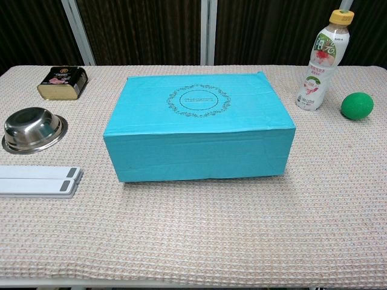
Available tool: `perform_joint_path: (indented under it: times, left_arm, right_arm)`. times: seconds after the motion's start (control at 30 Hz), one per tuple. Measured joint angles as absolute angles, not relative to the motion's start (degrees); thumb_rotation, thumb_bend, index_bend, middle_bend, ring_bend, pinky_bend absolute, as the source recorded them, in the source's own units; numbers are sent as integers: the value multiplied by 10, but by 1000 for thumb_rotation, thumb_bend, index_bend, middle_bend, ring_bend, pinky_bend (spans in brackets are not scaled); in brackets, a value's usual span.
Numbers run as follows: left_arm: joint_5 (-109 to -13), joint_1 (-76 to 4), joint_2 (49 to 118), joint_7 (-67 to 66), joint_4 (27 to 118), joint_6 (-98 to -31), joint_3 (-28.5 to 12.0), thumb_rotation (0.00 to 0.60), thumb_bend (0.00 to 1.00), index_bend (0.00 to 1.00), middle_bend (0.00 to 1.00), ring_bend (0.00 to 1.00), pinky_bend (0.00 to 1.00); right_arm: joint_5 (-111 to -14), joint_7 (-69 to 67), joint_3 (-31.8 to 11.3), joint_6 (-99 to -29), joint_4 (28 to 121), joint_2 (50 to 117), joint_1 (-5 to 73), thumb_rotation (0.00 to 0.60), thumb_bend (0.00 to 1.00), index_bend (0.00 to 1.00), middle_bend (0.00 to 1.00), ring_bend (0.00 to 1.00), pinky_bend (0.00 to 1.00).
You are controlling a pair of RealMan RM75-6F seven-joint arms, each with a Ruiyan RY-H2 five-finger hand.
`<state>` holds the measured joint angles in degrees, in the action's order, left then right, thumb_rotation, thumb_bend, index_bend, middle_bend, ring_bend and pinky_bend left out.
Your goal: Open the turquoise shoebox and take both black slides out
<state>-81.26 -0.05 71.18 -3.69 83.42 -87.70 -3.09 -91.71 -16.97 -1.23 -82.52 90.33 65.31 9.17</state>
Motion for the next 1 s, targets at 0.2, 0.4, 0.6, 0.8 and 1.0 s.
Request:
perform_joint_path:
  times: [0.2,0.4,0.6,0.8,1.0]
  left_arm:
    - [-812,-3,712,-40,835,-871,-31,600,16,310,245,106,134]
    - [-811,-5,712,-40,838,-866,-31,600,16,310,245,106,134]
    - [-811,-7,712,-38,841,-862,-31,600,16,310,245,106,134]
    - [-806,-5,710,-36,847,-860,-30,600,16,310,244,106,134]
    - [-799,-1,707,-33,849,-856,-28,600,17,310,245,107,134]
  right_arm:
    - [-919,-169,-11,-821,902,653,94,600,125,0,19,0,0]
    - [-924,-165,-11,-808,901,652,104,600,125,0,19,0,0]
    - [-932,-142,-22,-747,901,647,154,600,126,0,19,0,0]
    - [-926,-99,-56,-649,870,675,246,600,115,0,24,0,0]
    - [-907,-66,-86,-570,770,754,339,600,49,0,37,0,0]
